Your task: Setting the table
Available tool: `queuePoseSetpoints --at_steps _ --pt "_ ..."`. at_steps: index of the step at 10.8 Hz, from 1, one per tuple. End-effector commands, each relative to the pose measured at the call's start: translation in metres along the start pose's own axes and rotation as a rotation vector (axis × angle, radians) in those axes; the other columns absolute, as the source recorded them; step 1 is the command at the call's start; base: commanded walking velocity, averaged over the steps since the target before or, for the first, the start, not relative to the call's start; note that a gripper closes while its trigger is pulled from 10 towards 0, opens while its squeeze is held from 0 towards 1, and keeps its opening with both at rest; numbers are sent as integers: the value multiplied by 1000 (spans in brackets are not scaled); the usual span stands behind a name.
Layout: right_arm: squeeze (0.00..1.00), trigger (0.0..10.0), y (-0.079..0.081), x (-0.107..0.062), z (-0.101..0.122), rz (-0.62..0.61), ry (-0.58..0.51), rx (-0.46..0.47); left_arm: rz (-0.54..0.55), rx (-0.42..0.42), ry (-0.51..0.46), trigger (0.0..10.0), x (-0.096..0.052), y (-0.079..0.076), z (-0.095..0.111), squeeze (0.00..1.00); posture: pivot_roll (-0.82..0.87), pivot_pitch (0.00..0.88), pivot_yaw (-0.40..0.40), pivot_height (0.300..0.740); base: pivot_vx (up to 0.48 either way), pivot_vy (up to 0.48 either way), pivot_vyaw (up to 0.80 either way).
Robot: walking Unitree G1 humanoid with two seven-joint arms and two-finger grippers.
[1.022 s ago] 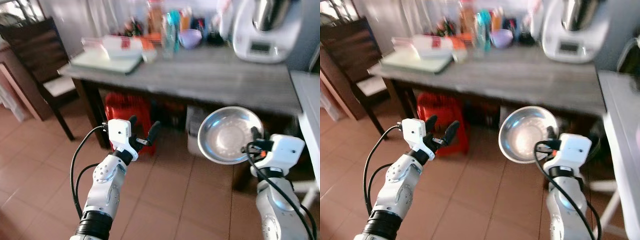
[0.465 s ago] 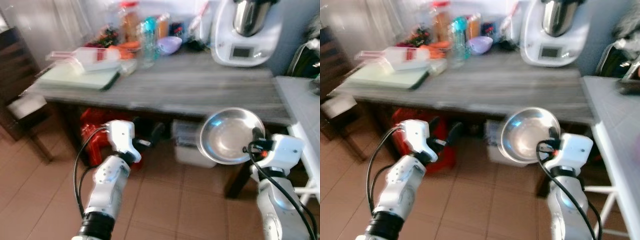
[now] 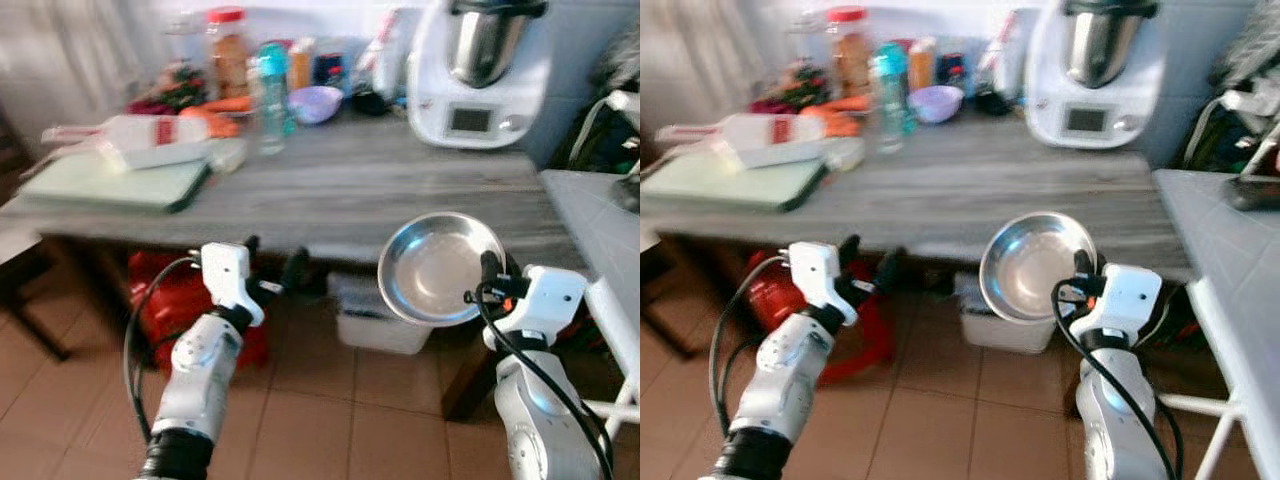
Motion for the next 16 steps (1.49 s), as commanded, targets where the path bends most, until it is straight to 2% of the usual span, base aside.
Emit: queuePoseSetpoints --at_steps 1,7,8,9,11,13,14,16 --pt "0 10000 7 2 7 26 -27 1 1 25 -10 10000 1 6 5 0 -68 0 14 740 409 0 0" --pt "0 10000 7 2 4 22 -23 6 -1 26 -3 10000 0 5 4 0 -64 0 14 740 393 0 0" --pt "0 10000 7 1 4 22 -22 8 2 24 -13 10000 0 5 5 0 -67 0 15 740 0 0 0" --pt "0 10000 7 1 5 22 -22 6 -10 90 -34 10000 -5 7 11 0 -68 0 16 740 0 0 0" --pt "0 10000 3 1 5 16 -20 6 39 147 -49 10000 -23 26 17 0 -61 0 16 740 0 0 0" --pt "0 10000 9 7 2 36 -6 17 -80 211 -14 10000 -53 23 6 0 -40 0 11 740 0 0 0" --pt "0 10000 10 12 0 42 7 29 -105 208 12 10000 -60 25 2 0 -31 0 12 740 0 0 0" --pt "0 10000 6 26 -6 39 48 75 -160 180 22 10000 -62 19 2 0 -24 0 13 740 0 0 0"
Point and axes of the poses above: a point about 5 cm out from each wrist's last joint towards the gripper, its own x axis pointing out of the wrist towards the gripper, its own z axis along the axis of the wrist's last joint, y = z × x, the point moved 5 cm from there along x, pointing out of the wrist towards the gripper, and after that the axes turned 15 degrees about x, right-handed, at the moved point
